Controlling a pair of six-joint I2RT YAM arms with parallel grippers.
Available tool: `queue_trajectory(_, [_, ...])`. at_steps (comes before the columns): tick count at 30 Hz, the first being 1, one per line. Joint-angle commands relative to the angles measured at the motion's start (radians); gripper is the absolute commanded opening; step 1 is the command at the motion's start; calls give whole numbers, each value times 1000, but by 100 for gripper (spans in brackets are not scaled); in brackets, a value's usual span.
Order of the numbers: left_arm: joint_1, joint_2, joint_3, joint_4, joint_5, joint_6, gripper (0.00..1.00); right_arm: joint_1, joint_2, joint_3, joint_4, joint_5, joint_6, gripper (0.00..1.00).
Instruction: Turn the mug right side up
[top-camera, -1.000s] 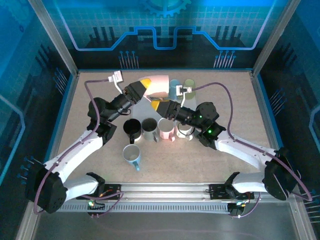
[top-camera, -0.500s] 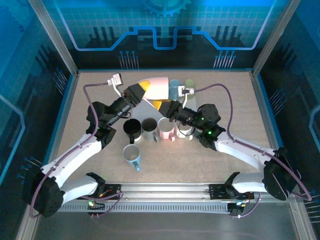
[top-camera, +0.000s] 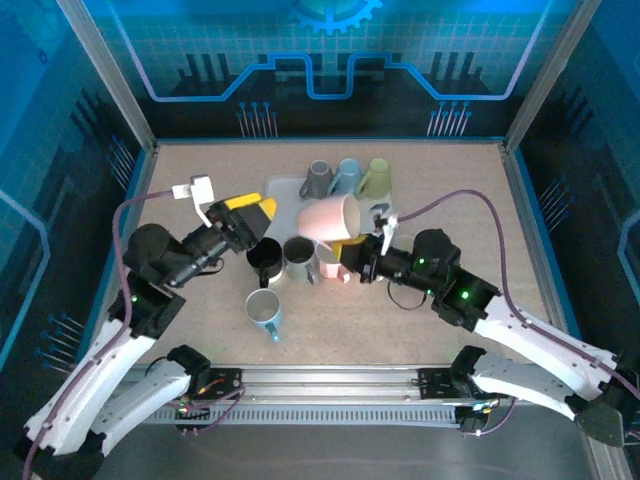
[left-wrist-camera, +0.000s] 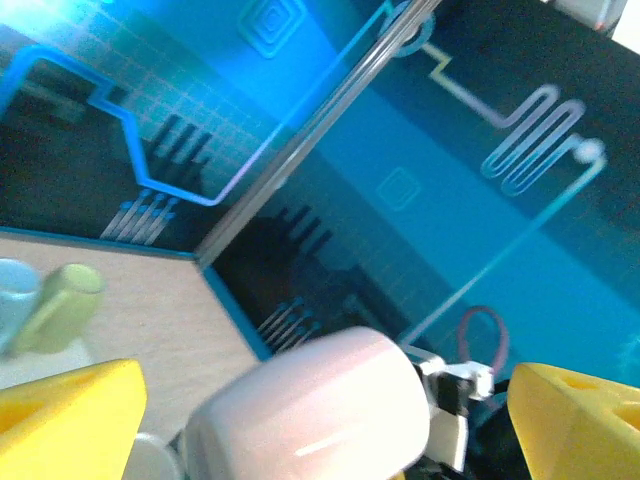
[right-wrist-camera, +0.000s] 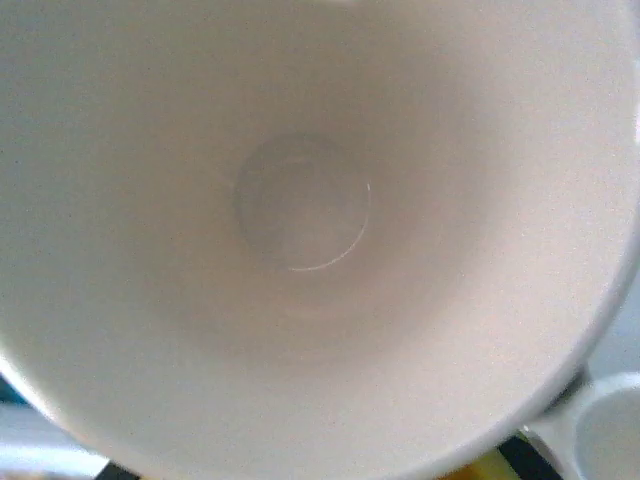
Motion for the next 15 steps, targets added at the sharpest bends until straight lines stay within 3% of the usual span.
queue_trajectory(1, [-6, -39, -9, -323, -76, 160, 93, 134, -28, 83, -344, 266, -263, 0])
queue_trajectory(3, [-6, -69, -28, -375, -96, 187, 93, 192, -13, 101, -464, 360, -268, 0])
queue_trajectory(8, [-6, -110, -64, -378, -104, 243, 93, 306, 66, 101, -602, 427, -224, 0])
queue_trajectory(15, [-5, -112, -122, -340, -137, 307, 93, 395, 267, 97, -565, 444, -147, 0])
